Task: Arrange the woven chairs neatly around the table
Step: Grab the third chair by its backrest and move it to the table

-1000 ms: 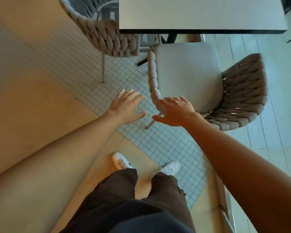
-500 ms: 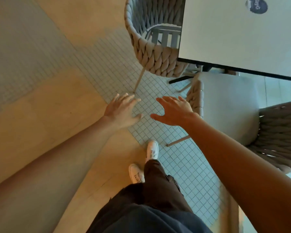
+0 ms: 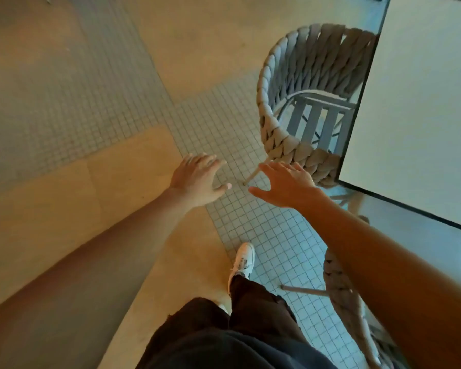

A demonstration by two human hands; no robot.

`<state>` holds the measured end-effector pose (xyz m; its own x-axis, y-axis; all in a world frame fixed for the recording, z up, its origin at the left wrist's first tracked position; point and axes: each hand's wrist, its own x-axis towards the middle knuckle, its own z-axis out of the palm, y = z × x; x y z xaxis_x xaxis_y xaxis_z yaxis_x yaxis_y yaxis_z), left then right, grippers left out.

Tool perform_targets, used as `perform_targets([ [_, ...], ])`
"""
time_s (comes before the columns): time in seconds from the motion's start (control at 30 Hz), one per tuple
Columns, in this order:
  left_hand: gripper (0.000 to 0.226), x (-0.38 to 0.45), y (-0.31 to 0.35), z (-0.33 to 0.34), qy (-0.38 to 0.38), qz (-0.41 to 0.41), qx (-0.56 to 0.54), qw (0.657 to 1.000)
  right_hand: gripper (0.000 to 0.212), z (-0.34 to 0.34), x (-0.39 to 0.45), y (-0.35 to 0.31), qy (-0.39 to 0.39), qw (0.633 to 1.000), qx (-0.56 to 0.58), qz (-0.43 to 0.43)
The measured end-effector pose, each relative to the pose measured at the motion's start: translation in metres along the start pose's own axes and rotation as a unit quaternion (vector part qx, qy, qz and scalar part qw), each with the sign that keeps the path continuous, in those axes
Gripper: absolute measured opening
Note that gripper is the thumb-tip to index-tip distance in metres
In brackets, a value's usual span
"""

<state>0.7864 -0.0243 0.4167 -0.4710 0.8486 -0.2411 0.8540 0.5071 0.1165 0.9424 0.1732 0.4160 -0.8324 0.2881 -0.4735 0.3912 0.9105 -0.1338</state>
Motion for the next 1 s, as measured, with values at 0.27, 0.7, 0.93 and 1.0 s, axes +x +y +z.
perform_targets([
  [0.27,0.077,0.077,-0.032,-0.031,0.010,-0.012,0.000,1.000,0.093,-0.055,0.080,0.027,0.001,1.000,-0.021,-0.013],
  [0.7,0.078,0.234,-0.136,-0.073,-0.023,0.063,0.011,0.998,0.093,-0.123,0.224,0.024,0.000,0.999,-0.013,0.037],
  [0.93,0.077,0.319,-0.214,-0.111,-0.042,0.112,0.024,0.992,0.094,-0.159,0.301,0.003,0.000,0.995,0.033,0.098],
  [1.0,0.076,0.339,-0.232,-0.119,-0.038,0.121,0.023,0.992,0.093,-0.169,0.318,-0.001,0.012,0.993,0.048,0.111],
])
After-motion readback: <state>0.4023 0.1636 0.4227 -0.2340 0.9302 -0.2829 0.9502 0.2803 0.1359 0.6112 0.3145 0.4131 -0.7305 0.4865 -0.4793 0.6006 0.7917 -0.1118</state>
